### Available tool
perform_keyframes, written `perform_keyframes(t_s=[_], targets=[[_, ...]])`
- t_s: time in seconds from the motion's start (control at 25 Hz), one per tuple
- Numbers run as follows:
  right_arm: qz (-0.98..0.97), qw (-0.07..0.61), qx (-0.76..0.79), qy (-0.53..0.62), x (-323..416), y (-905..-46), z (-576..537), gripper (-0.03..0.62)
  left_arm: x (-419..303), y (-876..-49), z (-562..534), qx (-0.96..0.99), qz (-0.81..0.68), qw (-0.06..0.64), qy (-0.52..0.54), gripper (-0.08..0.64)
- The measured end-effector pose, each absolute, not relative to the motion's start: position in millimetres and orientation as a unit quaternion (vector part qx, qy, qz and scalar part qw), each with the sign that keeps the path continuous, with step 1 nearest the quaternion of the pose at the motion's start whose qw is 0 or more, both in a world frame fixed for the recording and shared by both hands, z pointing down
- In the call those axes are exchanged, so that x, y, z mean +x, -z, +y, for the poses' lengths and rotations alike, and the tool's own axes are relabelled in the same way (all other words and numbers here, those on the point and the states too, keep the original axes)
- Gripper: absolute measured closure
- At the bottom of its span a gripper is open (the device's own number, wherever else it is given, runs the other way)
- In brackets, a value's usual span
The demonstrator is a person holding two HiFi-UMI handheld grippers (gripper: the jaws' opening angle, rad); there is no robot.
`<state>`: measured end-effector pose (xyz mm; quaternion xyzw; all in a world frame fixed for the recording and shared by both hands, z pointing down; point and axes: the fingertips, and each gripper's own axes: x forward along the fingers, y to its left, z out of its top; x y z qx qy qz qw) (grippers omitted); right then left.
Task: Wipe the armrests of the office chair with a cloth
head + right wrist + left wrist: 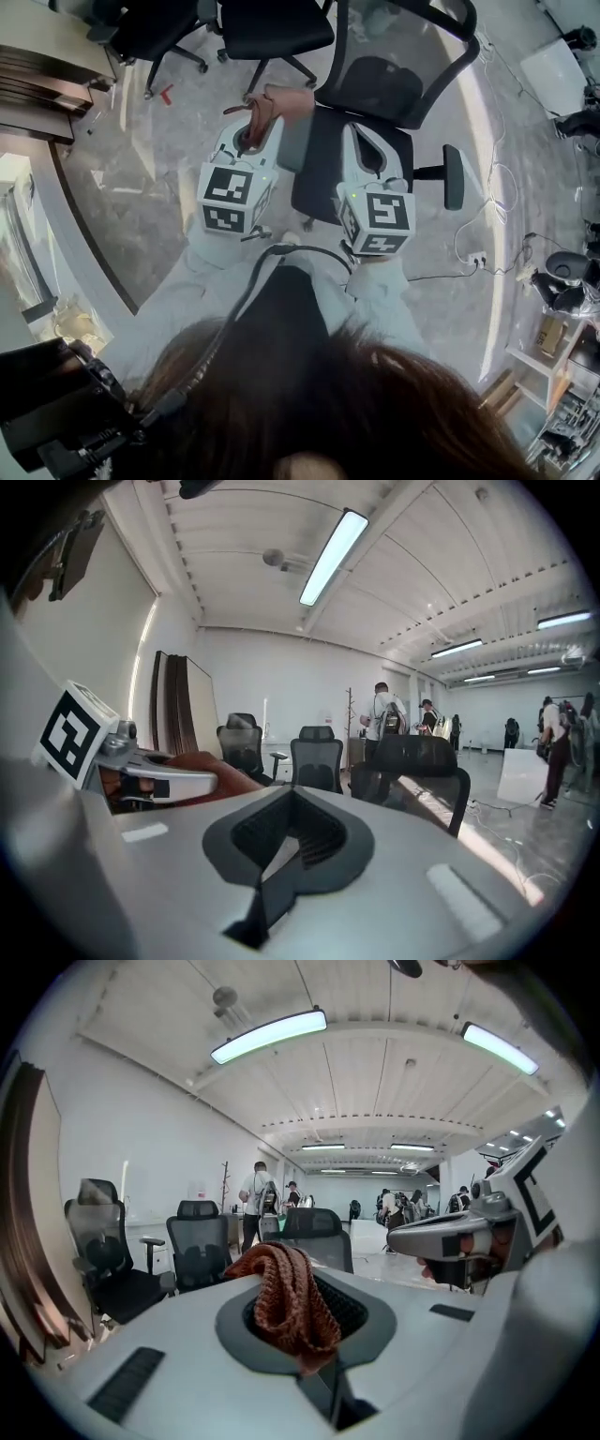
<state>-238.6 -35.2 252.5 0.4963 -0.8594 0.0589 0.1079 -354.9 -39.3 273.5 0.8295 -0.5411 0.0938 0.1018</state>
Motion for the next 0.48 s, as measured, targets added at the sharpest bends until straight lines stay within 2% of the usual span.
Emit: perform_keyframes(t_s=[0.16,0.48], targets=[[-0.869,0.083,0.483,-0.065,-241.8,-246.4,-36.3,0.591,-349.0,-264.5,-37.7,0.831,-0.540,0.089,-0.095,0.526],[-0.875,0.088,0.472,-0.068,-245.1,-248.2,-31.5,0.592,-346.4,-271.9,-36.9,0.832,-0.536,0.102,-0.099,0.526]])
